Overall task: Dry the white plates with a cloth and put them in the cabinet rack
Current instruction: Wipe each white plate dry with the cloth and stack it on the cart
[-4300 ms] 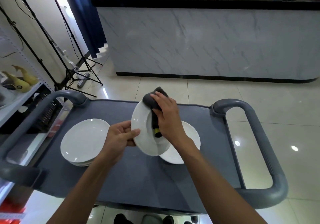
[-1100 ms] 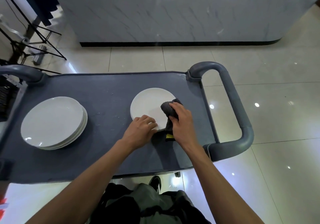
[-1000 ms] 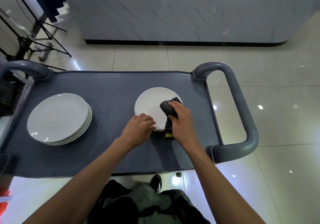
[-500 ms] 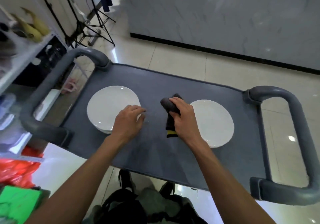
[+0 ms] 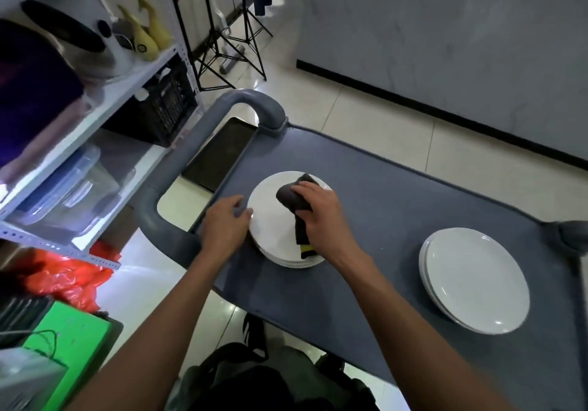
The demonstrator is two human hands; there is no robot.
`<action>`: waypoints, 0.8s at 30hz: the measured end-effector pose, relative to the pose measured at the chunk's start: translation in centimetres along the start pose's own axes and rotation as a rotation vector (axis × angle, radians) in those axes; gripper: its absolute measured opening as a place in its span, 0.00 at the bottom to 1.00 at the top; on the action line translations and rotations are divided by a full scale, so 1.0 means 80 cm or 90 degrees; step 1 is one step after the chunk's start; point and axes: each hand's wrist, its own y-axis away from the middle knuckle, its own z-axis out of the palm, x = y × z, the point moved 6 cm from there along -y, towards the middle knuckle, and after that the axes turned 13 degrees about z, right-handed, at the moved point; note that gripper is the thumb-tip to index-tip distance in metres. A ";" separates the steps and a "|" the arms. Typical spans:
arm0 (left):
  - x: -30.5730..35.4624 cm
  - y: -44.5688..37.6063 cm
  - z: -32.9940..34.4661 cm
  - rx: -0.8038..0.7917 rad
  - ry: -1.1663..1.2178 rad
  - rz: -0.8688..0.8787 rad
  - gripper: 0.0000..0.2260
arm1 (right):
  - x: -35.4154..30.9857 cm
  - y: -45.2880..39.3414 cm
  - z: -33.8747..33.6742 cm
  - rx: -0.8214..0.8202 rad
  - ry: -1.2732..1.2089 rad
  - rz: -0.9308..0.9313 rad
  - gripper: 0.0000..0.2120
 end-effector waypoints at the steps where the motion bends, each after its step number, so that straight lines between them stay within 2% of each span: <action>1: -0.005 -0.003 0.001 -0.008 0.014 -0.016 0.19 | -0.005 -0.006 0.009 -0.007 0.010 0.004 0.22; 3: -0.010 -0.008 0.003 -0.021 0.046 -0.028 0.19 | -0.013 -0.016 0.025 -0.014 0.013 0.015 0.22; 8: -0.009 -0.014 0.010 -0.023 0.058 -0.002 0.10 | -0.020 -0.029 0.056 -0.014 0.054 0.047 0.21; 16: -0.010 -0.024 0.013 -0.018 0.023 0.051 0.07 | -0.011 -0.007 0.075 0.021 0.169 0.068 0.23; 24: -0.009 -0.027 0.012 -0.008 0.029 0.058 0.06 | -0.003 0.009 0.083 0.029 0.169 0.112 0.28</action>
